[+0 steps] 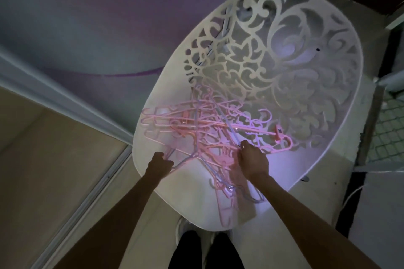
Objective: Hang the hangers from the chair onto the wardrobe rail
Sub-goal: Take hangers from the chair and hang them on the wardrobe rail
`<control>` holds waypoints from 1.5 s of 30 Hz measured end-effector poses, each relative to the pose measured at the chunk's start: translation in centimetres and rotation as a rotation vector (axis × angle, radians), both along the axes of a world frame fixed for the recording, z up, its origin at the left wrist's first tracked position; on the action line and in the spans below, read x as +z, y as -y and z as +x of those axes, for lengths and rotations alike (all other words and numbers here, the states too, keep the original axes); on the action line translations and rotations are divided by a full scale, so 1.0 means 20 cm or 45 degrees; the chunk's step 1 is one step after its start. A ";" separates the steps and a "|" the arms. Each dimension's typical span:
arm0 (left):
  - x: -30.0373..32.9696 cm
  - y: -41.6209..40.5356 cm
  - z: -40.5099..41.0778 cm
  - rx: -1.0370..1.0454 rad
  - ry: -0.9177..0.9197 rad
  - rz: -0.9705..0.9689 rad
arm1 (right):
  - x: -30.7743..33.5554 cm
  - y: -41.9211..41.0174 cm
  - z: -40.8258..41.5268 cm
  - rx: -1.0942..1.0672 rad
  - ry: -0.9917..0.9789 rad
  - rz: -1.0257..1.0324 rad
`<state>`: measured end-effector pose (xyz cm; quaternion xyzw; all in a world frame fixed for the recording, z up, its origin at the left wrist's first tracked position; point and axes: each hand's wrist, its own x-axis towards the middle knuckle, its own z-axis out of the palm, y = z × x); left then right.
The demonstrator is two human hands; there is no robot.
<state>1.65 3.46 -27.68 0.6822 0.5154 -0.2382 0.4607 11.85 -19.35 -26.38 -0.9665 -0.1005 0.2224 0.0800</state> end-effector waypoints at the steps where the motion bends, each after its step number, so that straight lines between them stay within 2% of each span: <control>1: -0.02 0.01 0.00 0.031 0.002 0.032 | -0.02 0.01 0.00 -0.011 0.073 0.020; 6: -0.02 0.04 -0.05 -0.017 0.111 0.228 | -0.03 0.09 -0.03 0.033 0.415 0.320; 9: 0.00 0.04 -0.07 0.167 0.233 0.063 | 0.00 0.10 -0.03 -0.248 0.220 0.597; 11: 0.03 0.03 -0.07 0.255 0.259 0.030 | 0.04 0.10 -0.01 -0.262 0.054 0.779; 16: 0.21 0.01 -0.10 0.260 0.310 0.082 | 0.18 0.16 0.11 -0.249 -0.378 1.070; 18: 0.31 0.02 -0.06 0.231 0.304 -0.086 | 0.25 0.19 0.16 -0.321 -0.616 1.121; 20: 0.42 0.03 0.00 0.125 0.202 -0.298 | 0.32 0.22 0.21 -0.397 -0.776 1.188; 22: 0.53 0.01 0.05 0.033 0.153 -0.624 | 0.40 0.24 0.24 -0.481 -0.896 1.267; 24: 0.60 -0.01 0.10 0.177 0.321 -1.044 | 0.45 0.24 0.25 -0.576 -0.998 1.368; 25: 0.64 -0.01 0.12 0.285 0.493 -1.204 | 0.45 0.22 0.25 -0.625 -1.040 1.419; 26: 0.69 0.00 0.14 0.420 0.657 -1.339 | 0.44 0.20 0.23 -0.684 -1.069 1.466; 28: 0.76 0.03 0.19 0.639 0.915 -1.460 | 0.40 0.12 0.18 -0.817 -1.129 1.553; 29: 0.77 0.06 0.21 0.669 1.001 -1.419 | 0.38 0.07 0.15 -0.855 -1.157 1.580; 31: 0.78 0.13 0.27 0.650 1.048 -1.185 | 0.34 -0.04 0.08 -0.901 -1.173 1.587; 33: 0.76 0.17 0.31 0.619 0.942 -0.926 | 0.32 -0.15 0.02 -0.907 -1.174 1.588; 36: 0.75 0.14 0.31 0.582 0.767 -0.943 | 0.32 -0.28 -0.03 -0.802 -1.136 1.483; 39: 0.73 0.06 0.28 0.501 0.743 -0.722 | 0.34 -0.36 0.07 -0.547 -1.075 1.039; 40: 0.72 0.04 0.28 0.534 0.761 -0.690 | 0.33 -0.37 0.14 -0.357 -0.967 0.840; 42: 0.69 -0.01 0.28 0.610 0.809 -0.705 | 0.28 -0.36 0.31 0.144 -0.535 0.415; 43: 0.68 -0.02 0.28 0.641 0.812 -0.725 | 0.27 -0.34 0.39 0.302 -0.329 0.224; 45: 0.66 -0.06 0.28 0.666 0.780 -0.754 | 0.20 -0.33 0.50 0.456 -0.211 -0.062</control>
